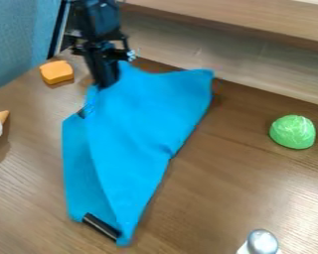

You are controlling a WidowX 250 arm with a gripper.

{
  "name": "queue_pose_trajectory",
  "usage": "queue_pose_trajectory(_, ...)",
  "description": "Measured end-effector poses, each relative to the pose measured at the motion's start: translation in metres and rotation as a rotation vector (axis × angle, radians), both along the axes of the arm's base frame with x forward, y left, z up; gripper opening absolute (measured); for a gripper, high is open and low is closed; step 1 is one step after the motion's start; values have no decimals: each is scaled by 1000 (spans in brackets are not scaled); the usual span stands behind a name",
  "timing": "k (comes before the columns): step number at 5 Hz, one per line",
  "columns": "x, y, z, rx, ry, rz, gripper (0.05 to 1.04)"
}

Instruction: Fold the cloth from bottom right to top left

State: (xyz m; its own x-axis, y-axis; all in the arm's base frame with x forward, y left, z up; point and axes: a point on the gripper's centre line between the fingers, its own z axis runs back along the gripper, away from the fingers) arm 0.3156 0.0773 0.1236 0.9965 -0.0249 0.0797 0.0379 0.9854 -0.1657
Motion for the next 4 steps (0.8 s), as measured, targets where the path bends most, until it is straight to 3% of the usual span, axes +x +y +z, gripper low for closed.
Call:
queue_pose_trajectory(1, 1, 16, -13, 27, 35, -6, 75)
queue_pose_trajectory(2, 5, 23, -27, 59, 63, -22, 241)
queue_pose_trajectory(4, 17, 4, -23, 74, 53, -70, 790)
